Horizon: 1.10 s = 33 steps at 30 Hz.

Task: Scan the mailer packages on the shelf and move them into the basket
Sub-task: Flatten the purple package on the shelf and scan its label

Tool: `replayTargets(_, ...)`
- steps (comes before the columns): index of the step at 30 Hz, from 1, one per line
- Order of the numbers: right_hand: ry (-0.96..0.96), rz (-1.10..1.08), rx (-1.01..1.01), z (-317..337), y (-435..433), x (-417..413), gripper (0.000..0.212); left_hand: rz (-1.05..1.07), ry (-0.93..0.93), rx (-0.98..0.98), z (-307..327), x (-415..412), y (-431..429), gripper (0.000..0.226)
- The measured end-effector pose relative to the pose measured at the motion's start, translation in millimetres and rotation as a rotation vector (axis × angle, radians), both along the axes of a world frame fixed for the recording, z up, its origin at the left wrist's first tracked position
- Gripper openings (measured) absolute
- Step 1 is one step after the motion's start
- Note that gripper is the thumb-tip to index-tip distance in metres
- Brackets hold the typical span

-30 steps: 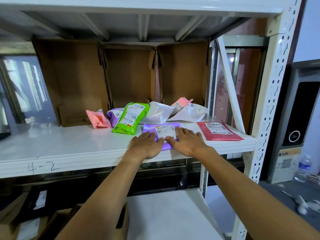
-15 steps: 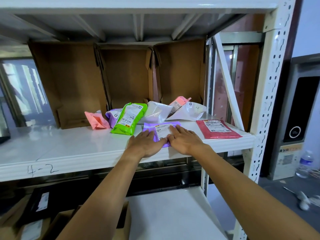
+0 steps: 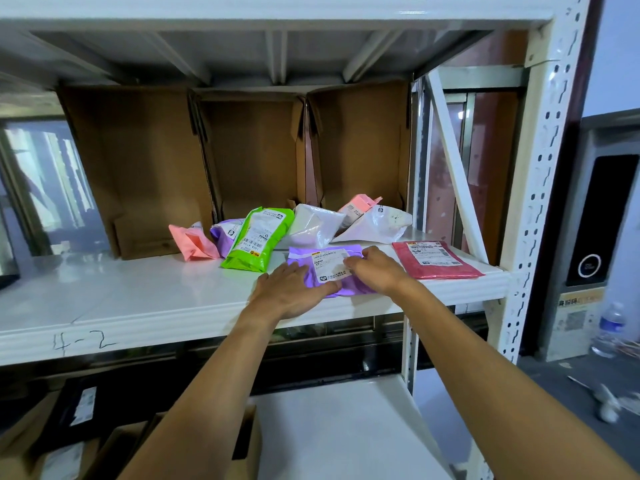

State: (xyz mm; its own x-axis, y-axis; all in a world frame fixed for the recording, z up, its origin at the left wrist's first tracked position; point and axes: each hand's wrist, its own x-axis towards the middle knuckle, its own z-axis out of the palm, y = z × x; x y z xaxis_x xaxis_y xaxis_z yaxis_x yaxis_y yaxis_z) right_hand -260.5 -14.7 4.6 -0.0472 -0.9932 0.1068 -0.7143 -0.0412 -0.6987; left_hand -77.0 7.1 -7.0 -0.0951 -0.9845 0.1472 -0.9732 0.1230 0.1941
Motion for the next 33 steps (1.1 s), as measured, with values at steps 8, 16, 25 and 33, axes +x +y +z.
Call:
replayTargets(8, 0.101, -0.137, -0.086, -3.3, 0.6, 3.2, 0.050, -0.010, 0.009, 0.007, -0.5, 0.3, 2.2, 0.105)
replayTargets(16, -0.036, -0.048, -0.106, -0.2, 0.7, -4.6, 0.025, -0.017, 0.109, 0.052, 4.0, 3.2, 4.7, 0.097)
replayTargets(25, -0.342, 0.006, -0.125, 5.4, 5.8, -13.0, 0.029, -0.041, 0.120, 0.044, 8.8, 2.7, 12.9, 0.090)
replayTargets(33, -0.462, 0.096, -0.143, 0.1, 4.0, -16.7, 0.039, -0.070, 0.094, 0.025, 10.2, 0.6, 17.1, 0.081)
